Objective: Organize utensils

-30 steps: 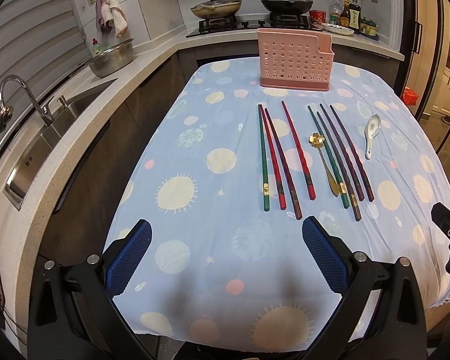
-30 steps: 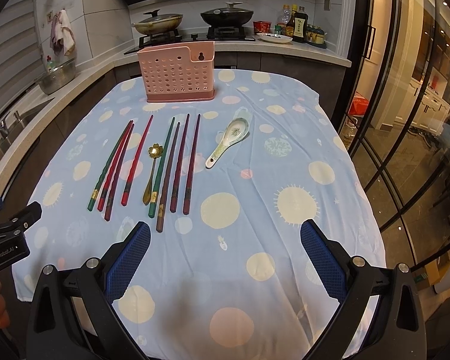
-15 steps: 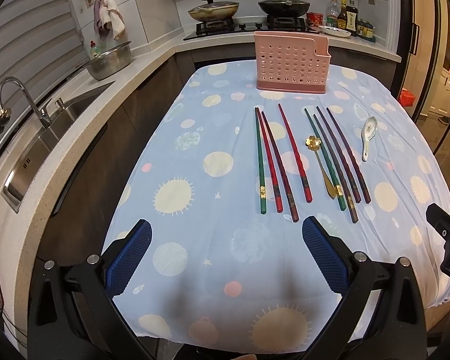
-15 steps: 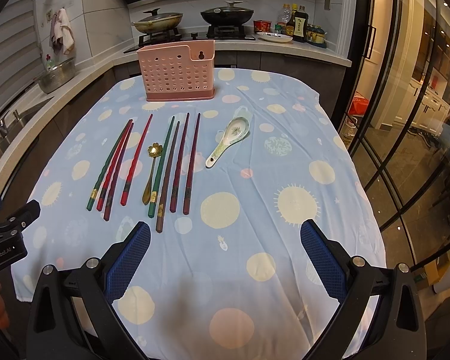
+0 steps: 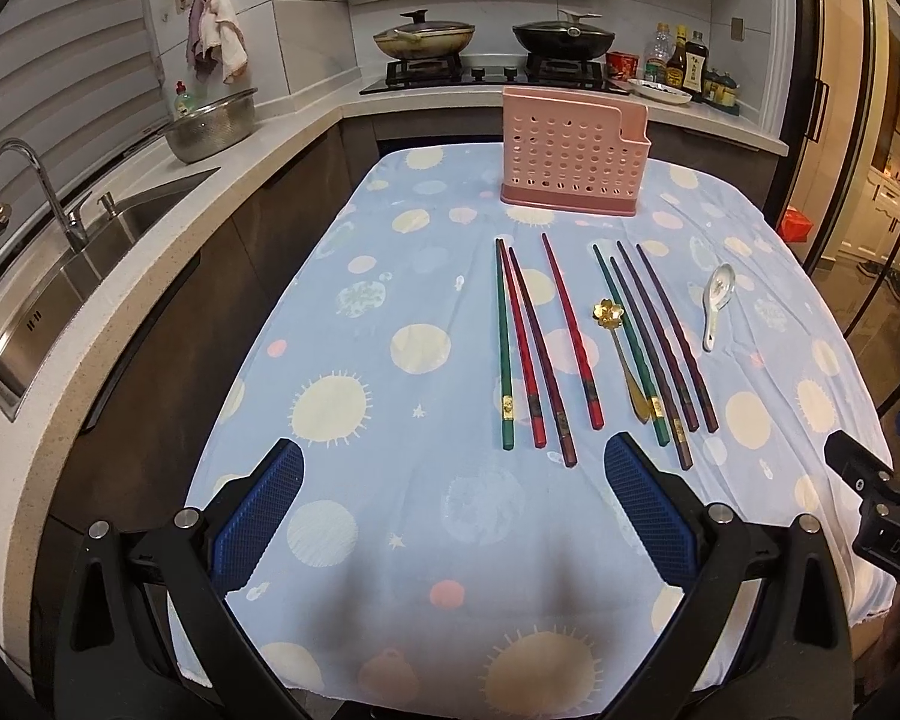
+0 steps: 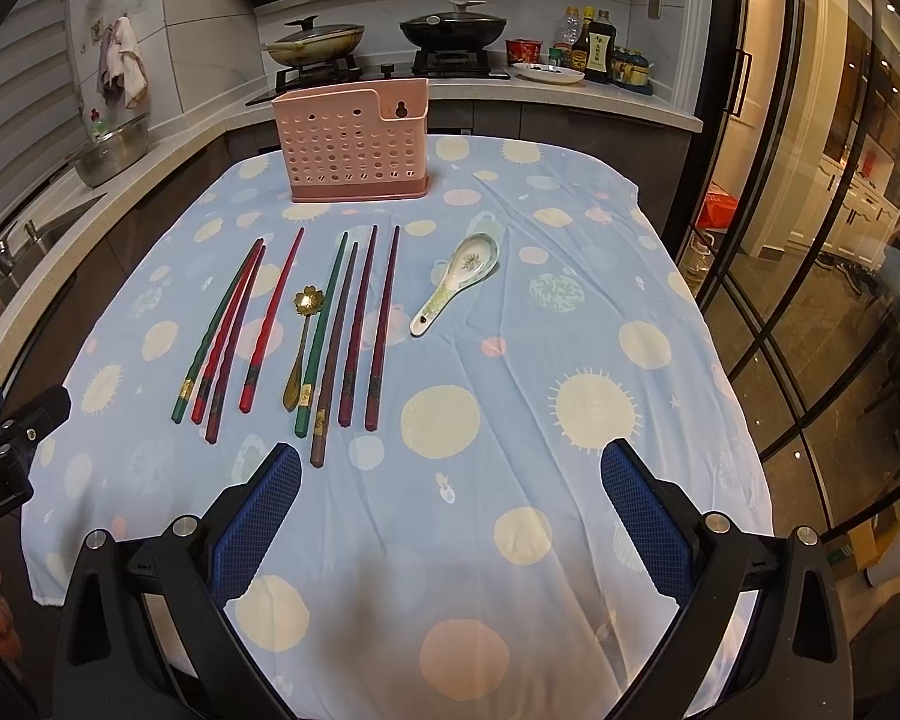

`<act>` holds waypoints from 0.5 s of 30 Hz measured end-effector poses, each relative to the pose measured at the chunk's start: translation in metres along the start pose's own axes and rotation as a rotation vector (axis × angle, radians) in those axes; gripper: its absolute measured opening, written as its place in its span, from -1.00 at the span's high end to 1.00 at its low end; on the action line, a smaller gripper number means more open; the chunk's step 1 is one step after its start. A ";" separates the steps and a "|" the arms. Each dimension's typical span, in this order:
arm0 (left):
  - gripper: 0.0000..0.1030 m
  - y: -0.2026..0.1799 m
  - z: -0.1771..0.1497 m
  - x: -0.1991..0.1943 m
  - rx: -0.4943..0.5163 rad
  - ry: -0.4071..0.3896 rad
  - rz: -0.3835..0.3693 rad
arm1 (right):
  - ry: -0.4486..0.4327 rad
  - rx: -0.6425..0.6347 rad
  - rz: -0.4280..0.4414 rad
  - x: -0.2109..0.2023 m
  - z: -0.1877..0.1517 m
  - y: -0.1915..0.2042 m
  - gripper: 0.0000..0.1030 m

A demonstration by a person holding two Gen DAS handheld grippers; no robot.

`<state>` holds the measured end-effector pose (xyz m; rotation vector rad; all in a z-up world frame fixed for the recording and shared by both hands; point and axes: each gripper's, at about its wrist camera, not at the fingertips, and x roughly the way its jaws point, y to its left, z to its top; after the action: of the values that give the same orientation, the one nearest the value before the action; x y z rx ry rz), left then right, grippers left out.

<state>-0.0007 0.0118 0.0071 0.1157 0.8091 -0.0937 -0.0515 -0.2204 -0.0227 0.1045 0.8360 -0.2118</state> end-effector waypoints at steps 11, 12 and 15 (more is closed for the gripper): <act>-0.86 -0.003 0.004 0.025 0.016 0.068 0.018 | 0.024 0.009 -0.008 0.016 0.006 -0.003 -0.87; -0.86 -0.003 0.004 0.028 0.015 0.075 0.015 | 0.027 0.011 -0.009 0.018 0.007 -0.004 -0.87; -0.86 -0.003 0.006 0.040 0.016 0.093 0.000 | 0.035 0.012 -0.016 0.027 0.012 -0.005 -0.87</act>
<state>0.0308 0.0066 -0.0178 0.1366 0.9008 -0.0952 -0.0266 -0.2311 -0.0354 0.1132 0.8711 -0.2306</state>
